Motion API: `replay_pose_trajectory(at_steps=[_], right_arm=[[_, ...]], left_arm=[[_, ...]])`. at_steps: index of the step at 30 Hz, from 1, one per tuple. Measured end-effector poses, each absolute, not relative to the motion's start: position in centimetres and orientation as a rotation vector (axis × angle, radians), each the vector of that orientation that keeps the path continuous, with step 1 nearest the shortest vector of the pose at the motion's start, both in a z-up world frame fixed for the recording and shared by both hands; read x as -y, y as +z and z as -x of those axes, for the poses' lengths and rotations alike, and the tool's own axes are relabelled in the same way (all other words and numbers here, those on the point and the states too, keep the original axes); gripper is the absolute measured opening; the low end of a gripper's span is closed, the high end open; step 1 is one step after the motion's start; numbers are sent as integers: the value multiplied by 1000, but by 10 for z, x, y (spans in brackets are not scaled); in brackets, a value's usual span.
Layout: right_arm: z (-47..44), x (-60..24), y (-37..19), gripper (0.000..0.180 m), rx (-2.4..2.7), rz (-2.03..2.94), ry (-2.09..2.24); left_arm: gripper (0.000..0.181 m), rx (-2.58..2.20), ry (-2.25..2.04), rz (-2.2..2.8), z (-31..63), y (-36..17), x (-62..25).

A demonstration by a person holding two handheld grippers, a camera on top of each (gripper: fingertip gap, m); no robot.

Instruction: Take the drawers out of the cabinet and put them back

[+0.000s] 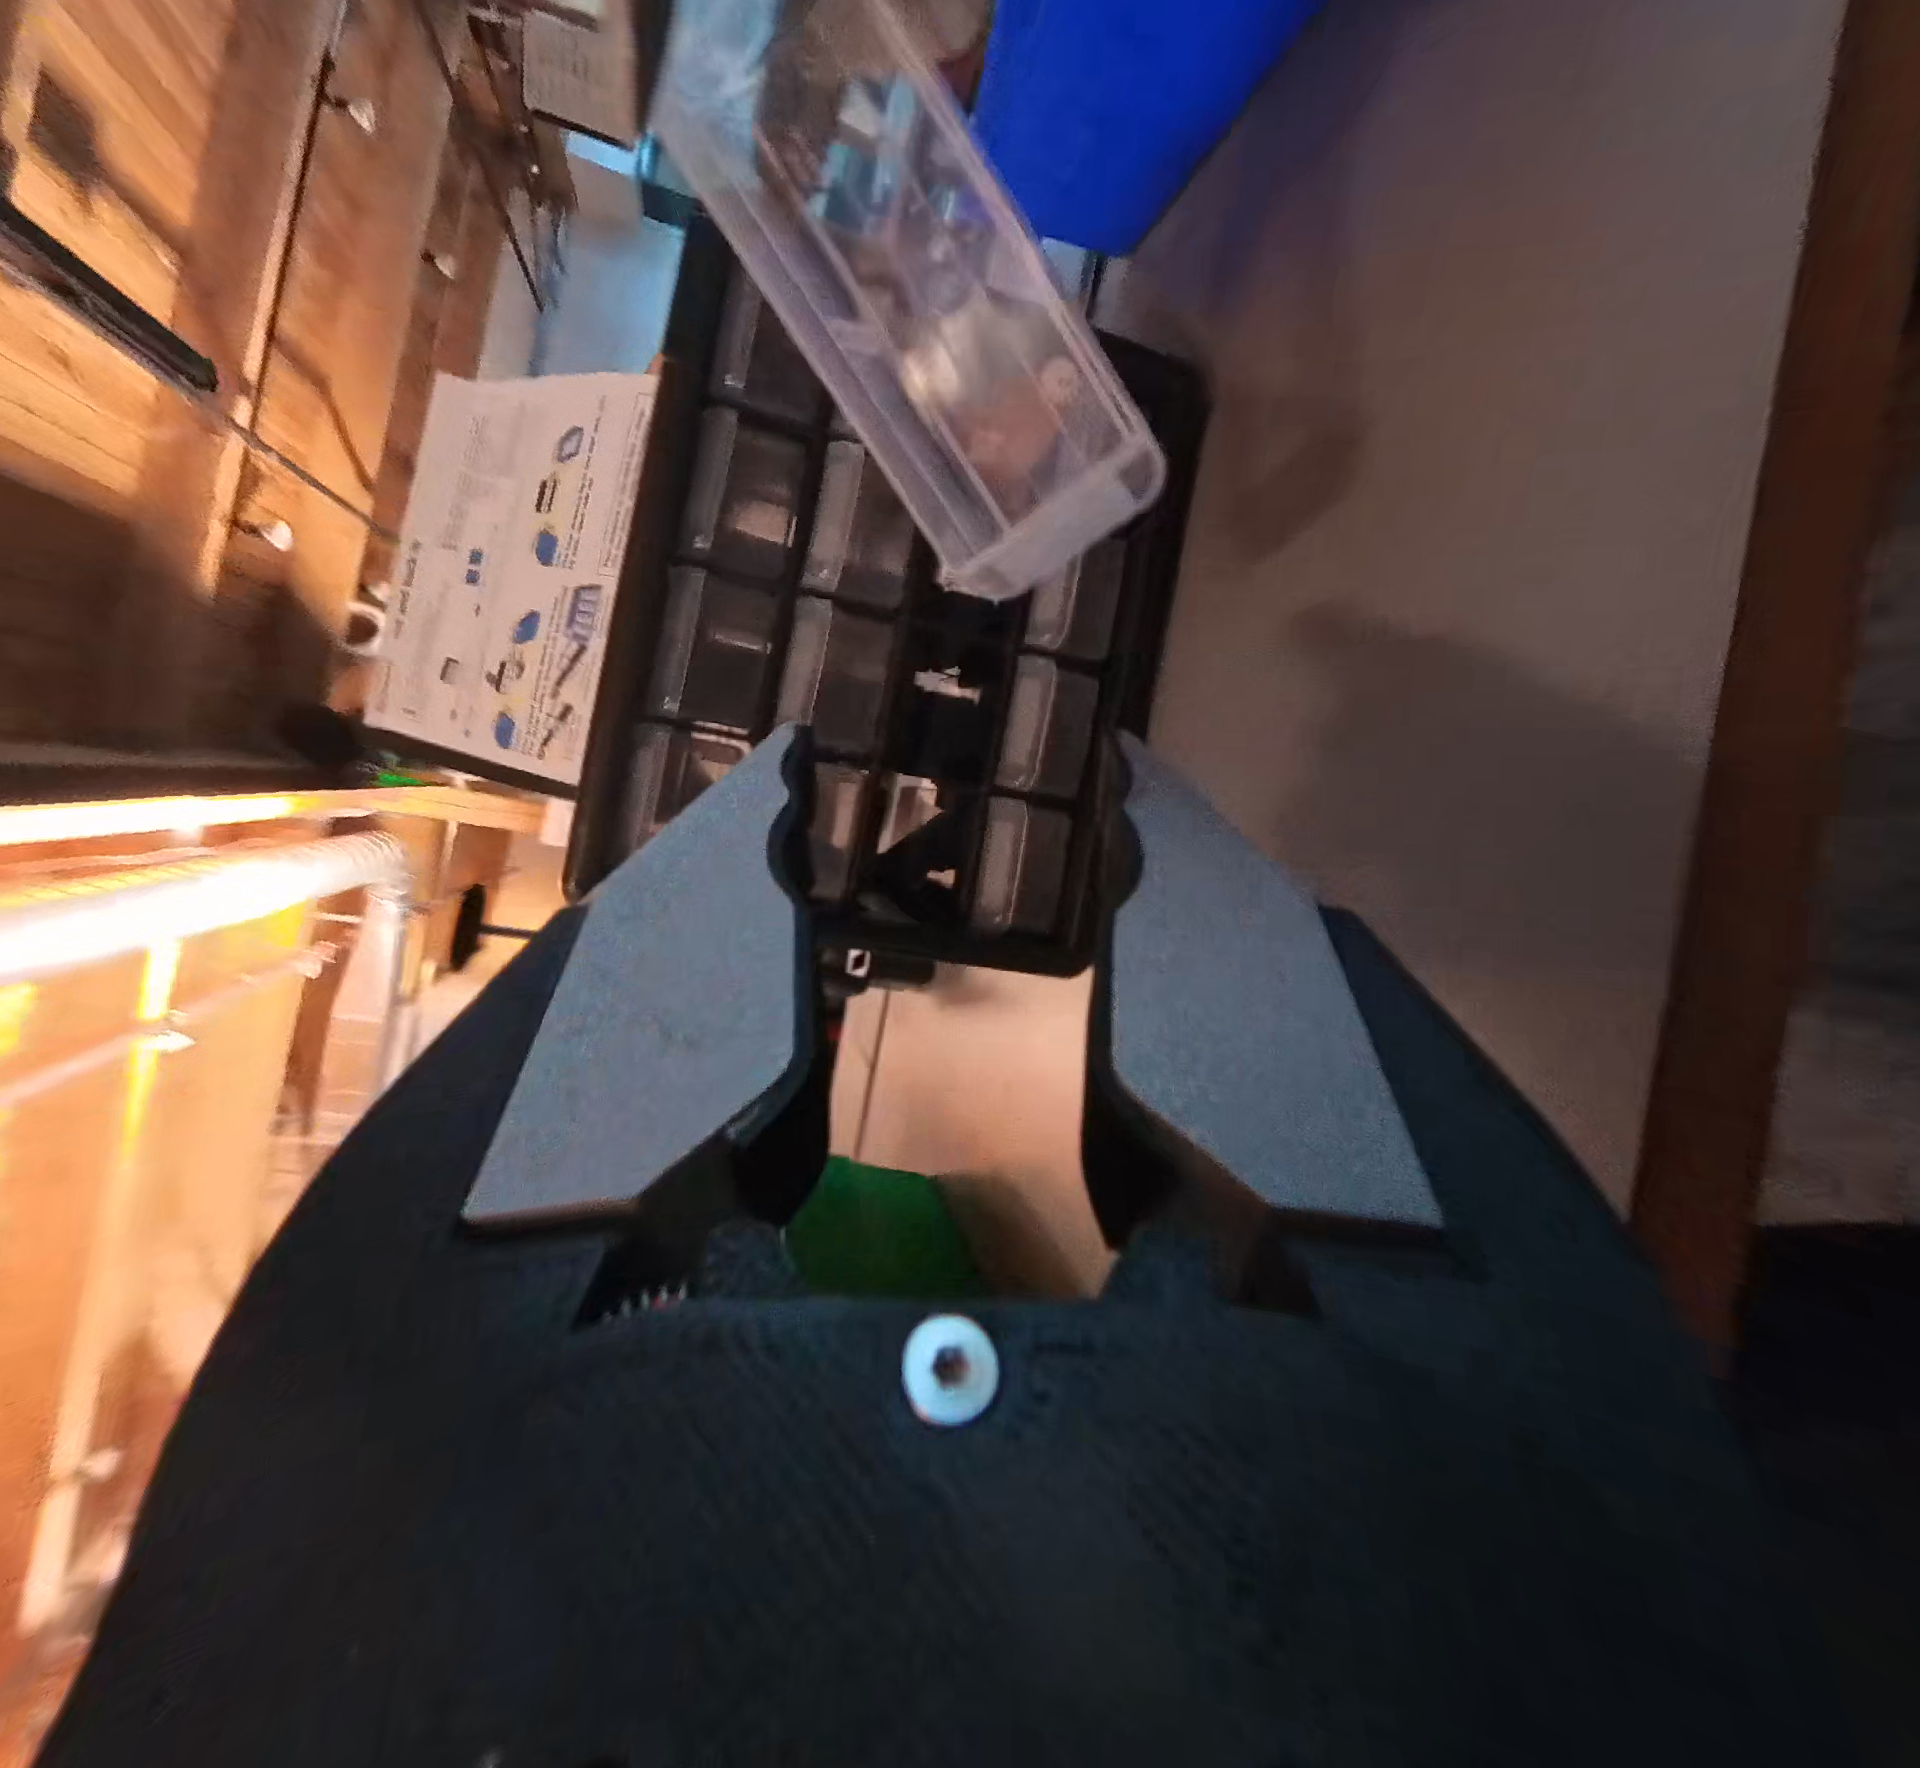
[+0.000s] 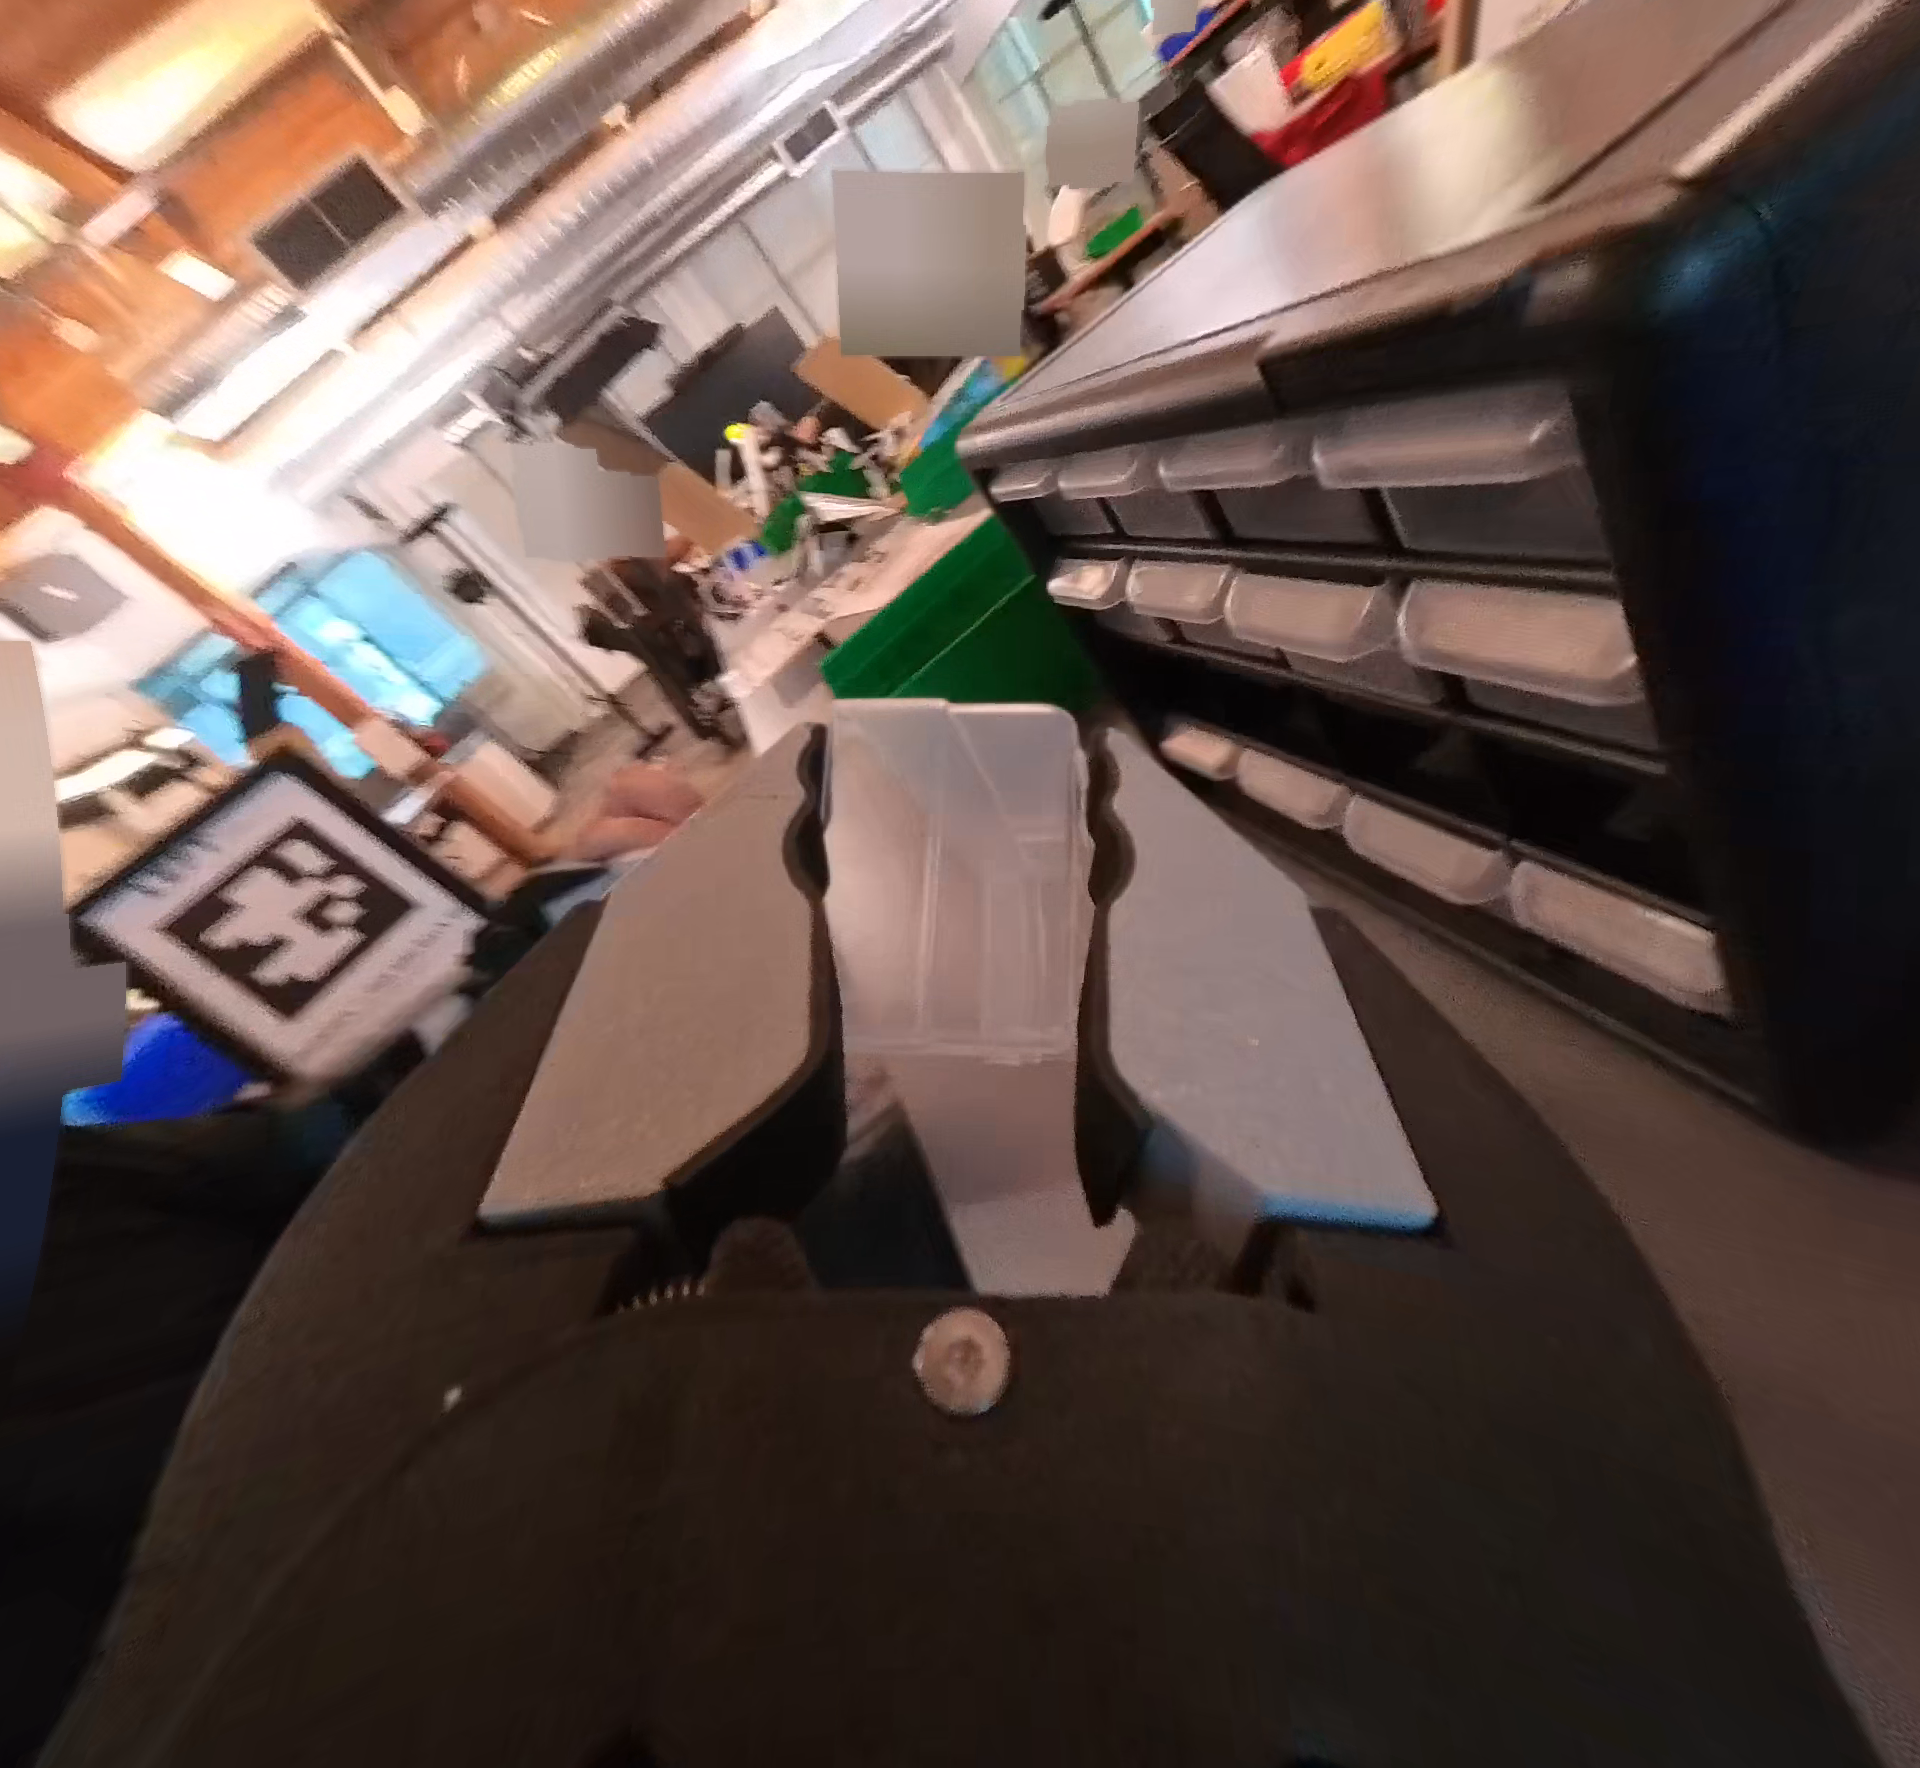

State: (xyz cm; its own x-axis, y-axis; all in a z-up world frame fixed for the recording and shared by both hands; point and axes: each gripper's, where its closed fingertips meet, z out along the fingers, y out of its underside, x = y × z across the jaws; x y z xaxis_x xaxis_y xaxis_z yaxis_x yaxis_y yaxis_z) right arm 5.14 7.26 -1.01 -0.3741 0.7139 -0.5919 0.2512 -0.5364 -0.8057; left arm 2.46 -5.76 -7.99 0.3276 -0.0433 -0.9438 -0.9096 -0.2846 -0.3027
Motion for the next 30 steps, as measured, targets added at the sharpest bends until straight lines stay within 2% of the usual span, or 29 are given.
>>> replay_pose_trajectory(at_steps=[1,7,16,18,21,26,27,30], right_arm=[[-54,-73,-9,47,1272,1527,2047],[-58,-61,-7,47,1226,1563,2408],[-57,-54,-4,46,1083,1552,2770],[-56,-43,-5,46,1124,1542,2817],[-54,-26,-9,46,1205,1543,2871],[-43,-35,-31,41,1272,1641,2597],[-41,-41,-36,44,1288,1672,2484],[-38,-69,-59,74,1335,1781,1972]], left_arm=[[55,-917,1142,1600,-24,-85,55],[47,-1095,1627,1089,-30,-62,36],[51,-1209,1657,784,-70,-46,32],[46,-1237,1690,717,-77,-43,30],[52,-1263,1691,673,-82,-41,26],[52,-1310,1661,854,-76,-46,26],[51,-1301,1609,924,-77,-46,27],[51,-1228,1499,1186,-66,-46,23]])
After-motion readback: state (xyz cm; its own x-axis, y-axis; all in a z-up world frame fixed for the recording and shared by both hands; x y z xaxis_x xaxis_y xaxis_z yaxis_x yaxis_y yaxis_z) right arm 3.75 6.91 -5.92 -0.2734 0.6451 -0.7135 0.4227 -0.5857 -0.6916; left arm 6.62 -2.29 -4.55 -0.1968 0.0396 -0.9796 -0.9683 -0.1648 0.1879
